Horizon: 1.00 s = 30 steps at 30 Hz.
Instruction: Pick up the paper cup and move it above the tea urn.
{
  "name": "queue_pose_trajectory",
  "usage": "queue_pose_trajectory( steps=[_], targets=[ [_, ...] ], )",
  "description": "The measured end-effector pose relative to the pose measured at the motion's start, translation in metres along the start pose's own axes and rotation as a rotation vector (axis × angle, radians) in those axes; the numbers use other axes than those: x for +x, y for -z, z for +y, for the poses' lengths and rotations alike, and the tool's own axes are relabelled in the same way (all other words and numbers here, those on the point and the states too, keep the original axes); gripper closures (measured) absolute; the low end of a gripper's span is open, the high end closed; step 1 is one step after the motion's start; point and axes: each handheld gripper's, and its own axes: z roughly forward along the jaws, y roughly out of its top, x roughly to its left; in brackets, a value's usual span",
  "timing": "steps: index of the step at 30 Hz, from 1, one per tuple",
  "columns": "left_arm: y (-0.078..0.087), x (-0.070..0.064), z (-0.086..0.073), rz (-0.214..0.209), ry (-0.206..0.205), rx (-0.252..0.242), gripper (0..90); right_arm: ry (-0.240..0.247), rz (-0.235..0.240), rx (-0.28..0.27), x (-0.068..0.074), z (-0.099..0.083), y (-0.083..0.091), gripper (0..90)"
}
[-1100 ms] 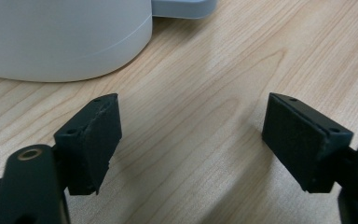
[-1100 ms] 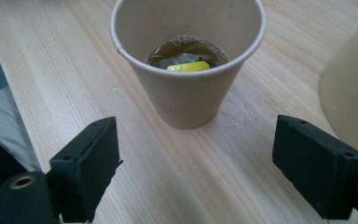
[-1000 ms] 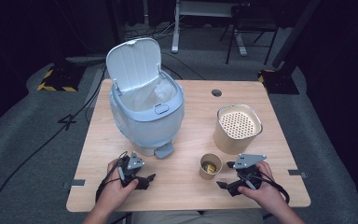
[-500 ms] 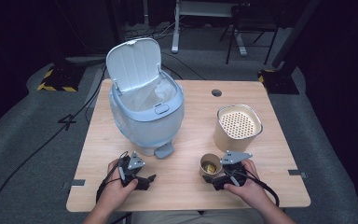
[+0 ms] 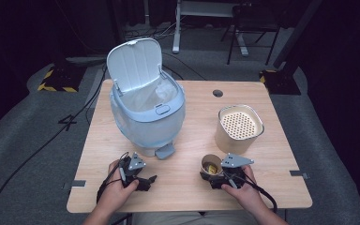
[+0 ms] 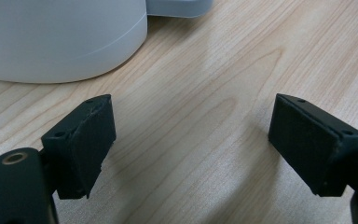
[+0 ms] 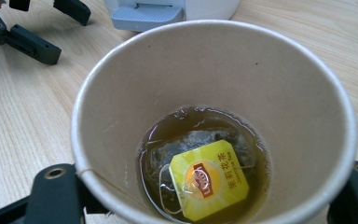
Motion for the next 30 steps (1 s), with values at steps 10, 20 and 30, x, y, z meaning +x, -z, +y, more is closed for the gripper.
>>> queue_pose_trajectory(
  steps=[10, 20, 30],
  targets=[
    [0.0, 0.0, 0.0, 0.0, 0.0, 0.0, 15.4, 0.079, 0.029, -0.046, -0.002, 0.008, 0.009, 29.2],
    [-0.001, 0.001, 0.001, -0.01, 0.004, 0.0, 14.3, 0.099, 0.082, -0.063, -0.017, 0.029, 0.045, 29.5],
    [-0.001, 0.001, 0.001, -0.009, 0.003, 0.0, 14.3, 0.102, 0.071, -0.049, -0.037, 0.056, 0.085, 29.5]
  ],
)
